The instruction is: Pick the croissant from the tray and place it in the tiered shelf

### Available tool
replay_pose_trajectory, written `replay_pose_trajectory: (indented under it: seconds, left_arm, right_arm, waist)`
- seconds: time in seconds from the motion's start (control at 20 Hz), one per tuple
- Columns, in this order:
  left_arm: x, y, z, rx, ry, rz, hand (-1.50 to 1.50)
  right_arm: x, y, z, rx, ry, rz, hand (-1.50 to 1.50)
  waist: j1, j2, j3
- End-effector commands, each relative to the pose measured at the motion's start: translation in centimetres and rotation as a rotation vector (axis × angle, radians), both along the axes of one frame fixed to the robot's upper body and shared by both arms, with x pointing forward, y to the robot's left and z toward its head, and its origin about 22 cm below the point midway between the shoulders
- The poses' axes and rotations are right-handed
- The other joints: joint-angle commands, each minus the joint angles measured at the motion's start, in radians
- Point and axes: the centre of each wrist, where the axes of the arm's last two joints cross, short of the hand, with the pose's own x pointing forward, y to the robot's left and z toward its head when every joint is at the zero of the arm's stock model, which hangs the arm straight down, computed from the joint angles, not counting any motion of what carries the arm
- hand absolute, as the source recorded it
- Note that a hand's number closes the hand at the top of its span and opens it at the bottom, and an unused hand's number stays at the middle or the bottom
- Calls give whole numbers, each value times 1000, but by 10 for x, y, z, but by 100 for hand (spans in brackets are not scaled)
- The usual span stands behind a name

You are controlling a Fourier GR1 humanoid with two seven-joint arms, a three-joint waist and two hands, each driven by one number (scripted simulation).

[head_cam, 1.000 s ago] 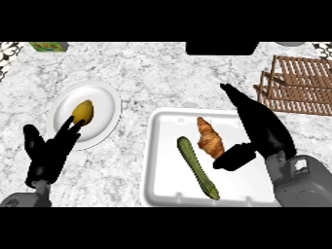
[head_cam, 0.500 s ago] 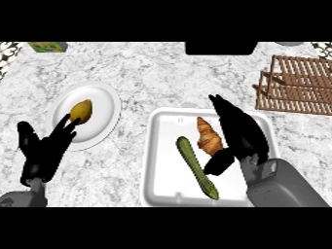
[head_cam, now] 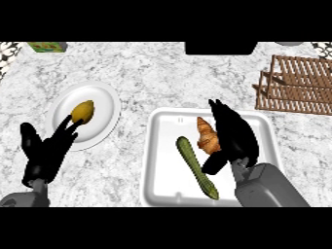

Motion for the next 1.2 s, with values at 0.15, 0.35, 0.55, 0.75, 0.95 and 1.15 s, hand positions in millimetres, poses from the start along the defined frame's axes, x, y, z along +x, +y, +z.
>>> replay_pose_trajectory:
  seconds: [0.15, 0.35, 0.55, 0.75, 0.95, 1.15]
  left_arm:
    - [-1, 3, -1, -2, 24, -2, 0]
    - [-16, -11, -17, -5, 23, 13, 0]
    - [-11, 2, -8, 19, 7, 5, 0]
    - [-16, 17, 1, 10, 17, -7, 0]
    - [-8, -22, -21, -5, 4, -9, 0]
    - [-5, -11, 2, -6, 9, -14, 0]
  right_arm:
    - [-5, 7, -37, -26, 0, -10, -150]
    - [-3, 4, -37, -86, -6, -38, -150]
    - [8, 19, -48, -95, -20, -56, -150]
    - [-5, 4, -60, -102, -38, -50, -150]
    - [24, 15, -75, -56, -63, -34, -150]
    - [38, 0, -64, -56, -76, -32, -150]
  waist:
    - [0, 1, -1]
    - [-1, 1, -1]
    - [0, 1, -1]
    - [-1, 1, -1]
    - [2, 2, -1]
    - [1, 1, -1]
